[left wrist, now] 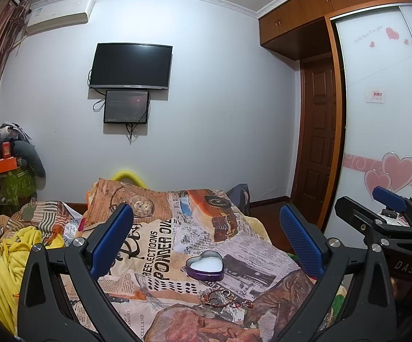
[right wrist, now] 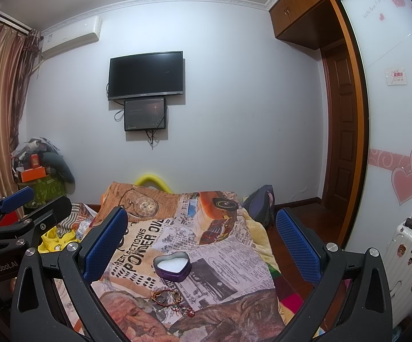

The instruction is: Organize jewelry

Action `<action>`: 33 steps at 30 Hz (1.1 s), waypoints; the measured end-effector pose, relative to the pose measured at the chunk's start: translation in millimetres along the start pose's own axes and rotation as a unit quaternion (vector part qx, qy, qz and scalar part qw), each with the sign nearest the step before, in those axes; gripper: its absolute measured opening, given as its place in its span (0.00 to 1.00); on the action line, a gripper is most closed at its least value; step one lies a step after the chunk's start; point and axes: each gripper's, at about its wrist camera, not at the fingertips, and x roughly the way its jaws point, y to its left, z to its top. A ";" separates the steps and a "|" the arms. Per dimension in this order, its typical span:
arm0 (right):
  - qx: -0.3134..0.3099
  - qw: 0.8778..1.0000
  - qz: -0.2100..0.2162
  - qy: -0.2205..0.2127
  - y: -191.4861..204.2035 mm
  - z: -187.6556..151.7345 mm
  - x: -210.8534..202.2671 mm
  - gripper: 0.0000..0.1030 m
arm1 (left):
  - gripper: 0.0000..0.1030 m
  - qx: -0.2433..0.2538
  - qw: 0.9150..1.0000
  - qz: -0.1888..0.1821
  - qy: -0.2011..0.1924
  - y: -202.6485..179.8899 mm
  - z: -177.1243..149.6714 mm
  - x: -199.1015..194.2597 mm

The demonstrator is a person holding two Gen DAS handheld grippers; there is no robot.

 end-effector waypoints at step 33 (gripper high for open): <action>-0.033 0.973 0.005 0.229 -33.0 -87.4 112.5 0.94 | 1.00 0.035 0.967 -0.021 0.252 25.1 -97.2 164.6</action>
